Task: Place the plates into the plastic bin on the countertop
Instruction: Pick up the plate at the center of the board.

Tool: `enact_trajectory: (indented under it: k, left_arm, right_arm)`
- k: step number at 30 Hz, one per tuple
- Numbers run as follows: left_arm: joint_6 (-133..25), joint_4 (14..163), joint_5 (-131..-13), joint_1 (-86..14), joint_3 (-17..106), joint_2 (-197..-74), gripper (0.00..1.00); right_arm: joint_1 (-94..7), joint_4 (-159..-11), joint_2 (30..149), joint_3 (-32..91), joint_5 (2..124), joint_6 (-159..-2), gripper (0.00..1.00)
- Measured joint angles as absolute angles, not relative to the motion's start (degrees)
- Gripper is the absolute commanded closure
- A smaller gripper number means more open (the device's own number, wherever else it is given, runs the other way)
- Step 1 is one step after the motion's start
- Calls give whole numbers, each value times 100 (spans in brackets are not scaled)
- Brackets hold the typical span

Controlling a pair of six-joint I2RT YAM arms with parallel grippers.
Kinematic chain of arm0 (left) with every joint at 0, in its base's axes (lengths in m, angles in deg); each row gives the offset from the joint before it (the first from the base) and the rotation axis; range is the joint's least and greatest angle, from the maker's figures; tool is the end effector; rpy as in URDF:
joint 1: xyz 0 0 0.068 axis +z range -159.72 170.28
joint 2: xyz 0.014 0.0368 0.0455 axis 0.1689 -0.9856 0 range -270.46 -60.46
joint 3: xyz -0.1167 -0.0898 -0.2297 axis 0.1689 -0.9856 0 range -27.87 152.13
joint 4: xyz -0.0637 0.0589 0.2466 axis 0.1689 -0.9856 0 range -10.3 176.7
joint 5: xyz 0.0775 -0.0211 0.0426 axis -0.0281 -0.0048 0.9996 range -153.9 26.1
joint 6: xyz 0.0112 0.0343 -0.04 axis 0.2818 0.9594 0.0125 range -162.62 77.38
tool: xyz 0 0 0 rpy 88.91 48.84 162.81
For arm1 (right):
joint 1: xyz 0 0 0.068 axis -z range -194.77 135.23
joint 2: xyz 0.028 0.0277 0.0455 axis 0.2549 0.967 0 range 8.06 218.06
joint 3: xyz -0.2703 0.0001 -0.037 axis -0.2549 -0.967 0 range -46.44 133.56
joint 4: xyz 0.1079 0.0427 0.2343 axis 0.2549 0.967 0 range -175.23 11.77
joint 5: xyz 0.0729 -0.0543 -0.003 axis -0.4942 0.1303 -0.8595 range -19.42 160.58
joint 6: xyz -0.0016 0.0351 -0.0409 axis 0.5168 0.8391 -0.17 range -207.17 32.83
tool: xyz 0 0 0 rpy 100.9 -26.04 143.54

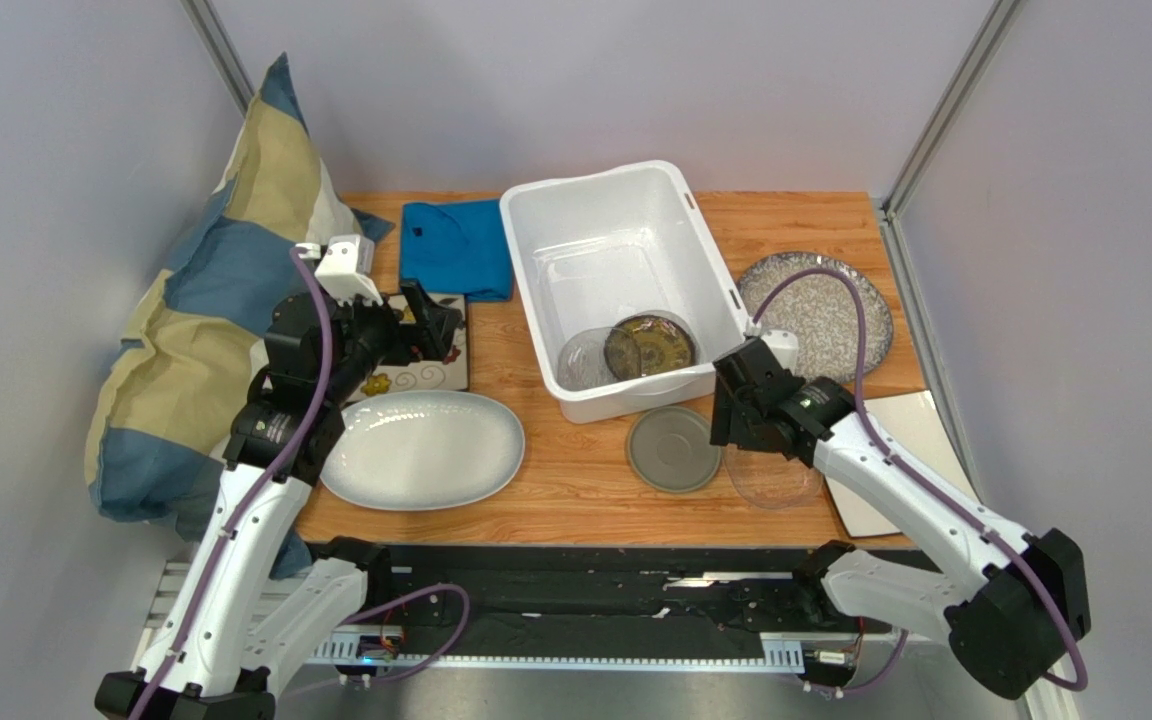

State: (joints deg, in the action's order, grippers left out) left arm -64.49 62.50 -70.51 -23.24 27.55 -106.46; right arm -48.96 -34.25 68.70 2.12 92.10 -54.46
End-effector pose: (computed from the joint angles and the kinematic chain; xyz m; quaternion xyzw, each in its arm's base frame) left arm 0.1684 -0.0447 0.3749 -0.0225 0.7913 -0.2287 0.5666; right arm 0.1656 0.0966 0.2555 0.0311 0.9559 -0.0254 0.2909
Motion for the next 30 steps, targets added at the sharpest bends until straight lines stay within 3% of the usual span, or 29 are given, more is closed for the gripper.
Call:
enact_trajectory:
  k: [30]
  left_arm:
    - [-6486, 6252, -7093, -2324, 2750, -10720, 2]
  right_arm:
    - [-5266, -3401, 8153, -496, 8864, -4843, 37]
